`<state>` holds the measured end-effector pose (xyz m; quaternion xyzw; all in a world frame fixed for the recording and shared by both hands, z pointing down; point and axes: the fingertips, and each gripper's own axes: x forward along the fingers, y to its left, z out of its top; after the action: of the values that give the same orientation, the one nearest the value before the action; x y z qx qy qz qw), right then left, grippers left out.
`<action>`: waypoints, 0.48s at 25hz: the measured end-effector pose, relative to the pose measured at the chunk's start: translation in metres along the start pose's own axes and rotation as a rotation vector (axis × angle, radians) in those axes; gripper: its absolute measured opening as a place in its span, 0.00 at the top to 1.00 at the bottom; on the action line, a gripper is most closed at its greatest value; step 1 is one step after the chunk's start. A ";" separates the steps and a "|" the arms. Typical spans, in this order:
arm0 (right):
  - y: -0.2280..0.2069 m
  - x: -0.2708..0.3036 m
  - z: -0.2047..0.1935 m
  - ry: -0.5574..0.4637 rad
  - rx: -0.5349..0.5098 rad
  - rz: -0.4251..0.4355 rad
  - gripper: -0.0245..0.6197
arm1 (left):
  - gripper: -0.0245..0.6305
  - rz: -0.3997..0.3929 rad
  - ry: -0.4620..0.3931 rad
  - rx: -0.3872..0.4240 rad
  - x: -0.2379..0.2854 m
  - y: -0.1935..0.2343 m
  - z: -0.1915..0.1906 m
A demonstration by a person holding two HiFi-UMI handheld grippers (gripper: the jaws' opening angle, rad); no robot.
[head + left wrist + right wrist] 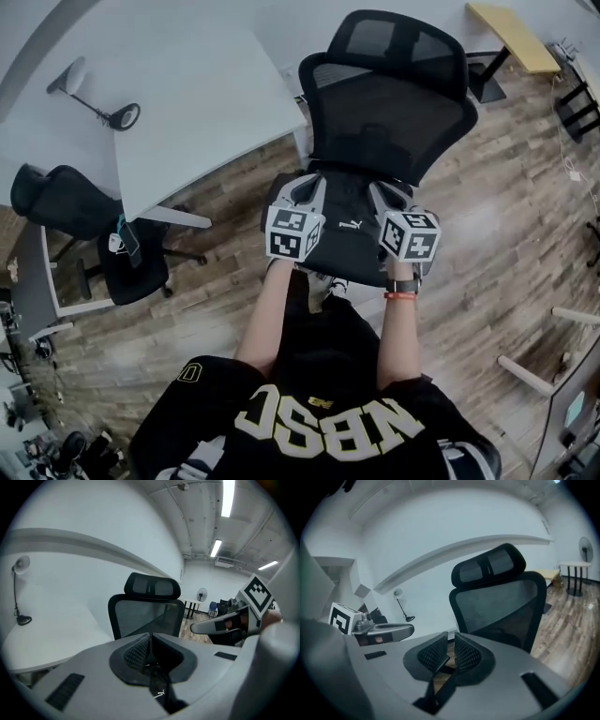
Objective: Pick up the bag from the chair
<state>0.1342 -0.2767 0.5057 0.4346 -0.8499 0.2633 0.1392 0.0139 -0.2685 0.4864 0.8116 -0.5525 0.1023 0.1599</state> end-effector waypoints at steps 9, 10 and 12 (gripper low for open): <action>-0.066 0.063 -0.046 0.157 0.106 -0.100 0.77 | 0.94 -0.093 0.225 -0.021 0.081 0.036 -0.068; -0.069 0.068 -0.055 0.182 0.115 -0.100 0.74 | 0.94 -0.102 0.252 -0.041 0.087 0.040 -0.078; -0.079 0.077 -0.071 0.226 0.131 -0.098 0.72 | 0.93 -0.107 0.288 -0.075 0.099 0.046 -0.093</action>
<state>0.1540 -0.3256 0.6252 0.4514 -0.7876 0.3583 0.2181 0.0085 -0.3343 0.6136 0.8103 -0.4831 0.1883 0.2730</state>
